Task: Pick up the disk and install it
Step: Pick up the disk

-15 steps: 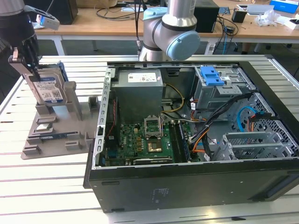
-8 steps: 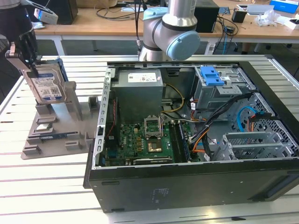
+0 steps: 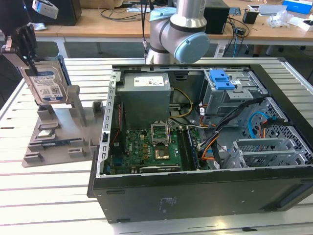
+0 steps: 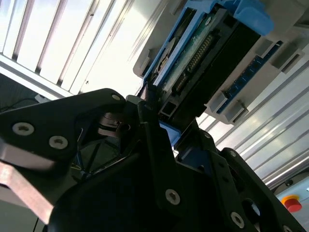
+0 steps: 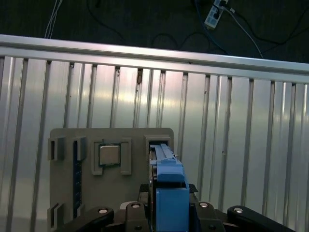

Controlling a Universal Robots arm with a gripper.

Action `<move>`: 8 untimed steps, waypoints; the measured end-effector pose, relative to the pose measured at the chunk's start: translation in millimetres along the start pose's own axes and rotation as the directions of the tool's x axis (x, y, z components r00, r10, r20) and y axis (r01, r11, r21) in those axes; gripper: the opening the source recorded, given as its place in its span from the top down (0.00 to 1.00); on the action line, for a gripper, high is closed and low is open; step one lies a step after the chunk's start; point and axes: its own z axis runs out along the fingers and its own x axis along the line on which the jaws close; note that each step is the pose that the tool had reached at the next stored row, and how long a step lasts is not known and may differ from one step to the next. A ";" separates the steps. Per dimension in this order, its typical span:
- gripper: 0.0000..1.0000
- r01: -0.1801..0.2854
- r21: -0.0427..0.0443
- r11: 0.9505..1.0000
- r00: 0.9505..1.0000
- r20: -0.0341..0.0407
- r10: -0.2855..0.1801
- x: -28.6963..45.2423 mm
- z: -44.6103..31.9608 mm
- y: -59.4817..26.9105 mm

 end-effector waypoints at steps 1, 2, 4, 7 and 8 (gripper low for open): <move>0.63 0.000 0.000 1.000 1.000 0.000 0.000 0.0 -1.5 0.1; 0.63 0.000 0.000 1.000 1.000 0.000 0.000 -0.1 -3.2 0.2; 0.63 0.000 0.000 1.000 1.000 0.000 0.000 -0.1 -5.3 0.3; 0.63 0.000 0.000 1.000 1.000 0.000 0.000 -0.2 -8.8 0.4; 0.63 0.000 0.000 1.000 1.000 0.000 0.000 -0.2 -9.9 0.5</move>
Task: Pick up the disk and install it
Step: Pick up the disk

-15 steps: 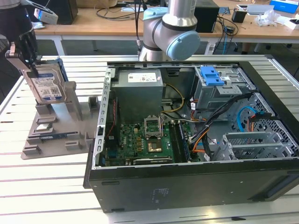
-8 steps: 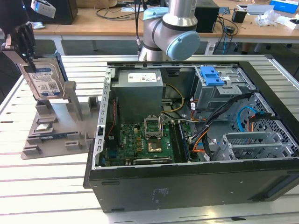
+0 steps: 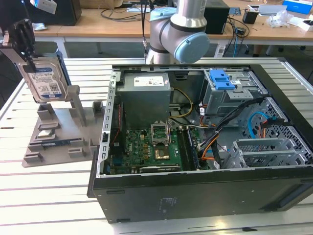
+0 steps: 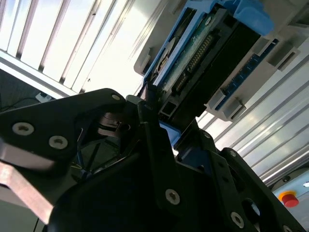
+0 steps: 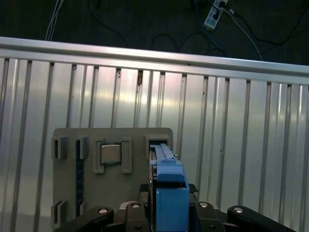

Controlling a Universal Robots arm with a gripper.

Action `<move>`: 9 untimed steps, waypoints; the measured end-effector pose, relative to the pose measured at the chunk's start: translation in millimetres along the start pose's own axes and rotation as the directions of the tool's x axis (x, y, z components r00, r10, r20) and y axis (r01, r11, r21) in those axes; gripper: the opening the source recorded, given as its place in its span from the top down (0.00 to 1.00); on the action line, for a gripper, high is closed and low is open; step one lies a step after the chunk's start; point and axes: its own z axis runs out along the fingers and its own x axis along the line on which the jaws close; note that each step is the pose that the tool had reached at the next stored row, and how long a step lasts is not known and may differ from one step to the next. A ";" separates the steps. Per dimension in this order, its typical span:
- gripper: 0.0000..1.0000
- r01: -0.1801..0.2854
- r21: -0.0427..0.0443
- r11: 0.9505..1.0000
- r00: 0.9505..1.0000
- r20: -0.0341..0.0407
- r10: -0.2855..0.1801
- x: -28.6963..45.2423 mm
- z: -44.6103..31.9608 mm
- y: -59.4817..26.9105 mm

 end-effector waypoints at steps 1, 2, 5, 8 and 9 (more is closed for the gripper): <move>0.63 0.000 0.000 1.000 1.000 0.000 0.000 0.0 -0.7 0.0; 0.63 0.000 0.000 1.000 1.000 0.000 0.000 0.0 -1.3 0.1; 0.63 0.000 0.000 1.000 1.000 0.000 0.000 -0.1 -3.3 0.1; 0.63 0.000 0.000 1.000 1.000 0.000 0.000 -0.1 -6.2 0.3; 0.63 0.000 0.000 1.000 1.000 0.000 0.000 -0.1 -6.8 0.3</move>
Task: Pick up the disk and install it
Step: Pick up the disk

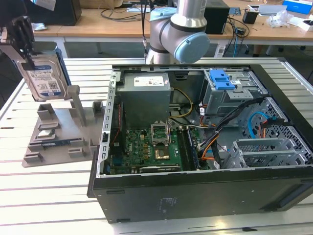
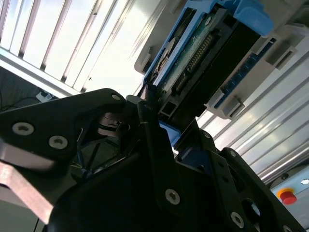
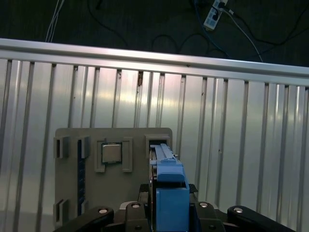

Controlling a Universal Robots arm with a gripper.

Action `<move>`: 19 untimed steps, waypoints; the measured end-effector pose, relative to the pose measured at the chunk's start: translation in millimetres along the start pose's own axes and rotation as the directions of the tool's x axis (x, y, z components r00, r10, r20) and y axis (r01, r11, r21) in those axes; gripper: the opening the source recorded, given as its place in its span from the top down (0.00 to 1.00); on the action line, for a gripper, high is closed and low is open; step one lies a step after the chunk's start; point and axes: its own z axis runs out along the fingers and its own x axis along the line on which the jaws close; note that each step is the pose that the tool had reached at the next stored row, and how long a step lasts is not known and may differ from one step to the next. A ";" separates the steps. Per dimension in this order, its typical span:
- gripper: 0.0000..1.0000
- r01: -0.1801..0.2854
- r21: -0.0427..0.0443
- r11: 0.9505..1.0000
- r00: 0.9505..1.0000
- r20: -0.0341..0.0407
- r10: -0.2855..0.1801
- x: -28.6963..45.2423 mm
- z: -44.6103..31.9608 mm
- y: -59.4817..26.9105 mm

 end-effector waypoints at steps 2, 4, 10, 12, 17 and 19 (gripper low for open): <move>0.63 0.000 0.000 1.000 1.000 0.000 0.000 0.0 -1.1 0.0; 0.63 0.000 0.000 1.000 1.000 0.000 0.000 0.0 -3.2 0.1; 0.63 0.000 0.000 1.000 1.000 0.000 0.000 -0.4 -18.6 0.8; 0.63 0.000 0.000 1.000 1.000 0.000 0.000 -0.6 -30.4 1.4; 0.63 0.000 0.000 1.000 1.000 0.000 0.000 -1.0 -48.3 2.1; 0.63 0.000 0.000 1.000 1.000 0.000 0.000 -1.1 -53.7 2.4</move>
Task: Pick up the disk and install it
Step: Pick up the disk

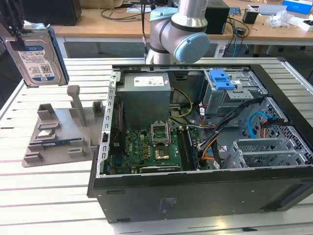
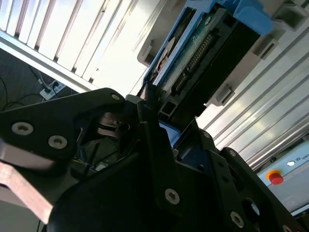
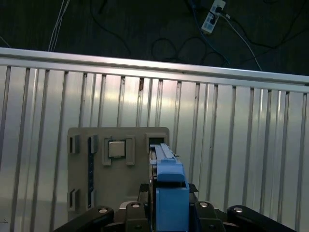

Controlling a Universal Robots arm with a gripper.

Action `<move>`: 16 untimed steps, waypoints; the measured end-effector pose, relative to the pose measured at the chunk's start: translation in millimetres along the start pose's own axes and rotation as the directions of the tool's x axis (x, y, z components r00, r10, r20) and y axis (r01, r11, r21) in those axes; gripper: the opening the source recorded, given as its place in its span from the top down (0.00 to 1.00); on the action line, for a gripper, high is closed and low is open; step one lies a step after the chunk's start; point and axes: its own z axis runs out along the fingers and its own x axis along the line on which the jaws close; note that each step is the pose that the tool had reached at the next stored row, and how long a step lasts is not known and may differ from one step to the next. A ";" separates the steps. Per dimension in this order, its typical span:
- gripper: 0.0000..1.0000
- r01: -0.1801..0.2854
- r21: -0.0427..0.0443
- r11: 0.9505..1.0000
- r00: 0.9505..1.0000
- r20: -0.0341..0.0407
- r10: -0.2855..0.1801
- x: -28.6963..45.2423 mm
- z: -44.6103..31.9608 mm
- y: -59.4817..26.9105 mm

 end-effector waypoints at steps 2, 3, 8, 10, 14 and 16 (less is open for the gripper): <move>0.63 0.000 0.000 1.000 1.000 0.000 0.000 -0.1 -5.1 0.2; 0.63 0.000 0.000 1.000 1.000 0.000 0.000 -0.2 -7.9 0.3; 0.63 0.000 0.000 1.000 1.000 0.000 0.000 -0.5 -23.0 1.0; 0.63 0.000 0.000 1.000 1.000 0.000 0.000 -0.6 -30.2 1.4; 0.63 0.000 0.000 1.000 1.000 0.000 0.000 -1.0 -49.6 2.2; 0.63 0.000 0.000 1.000 1.000 0.000 0.000 -1.2 -57.9 2.6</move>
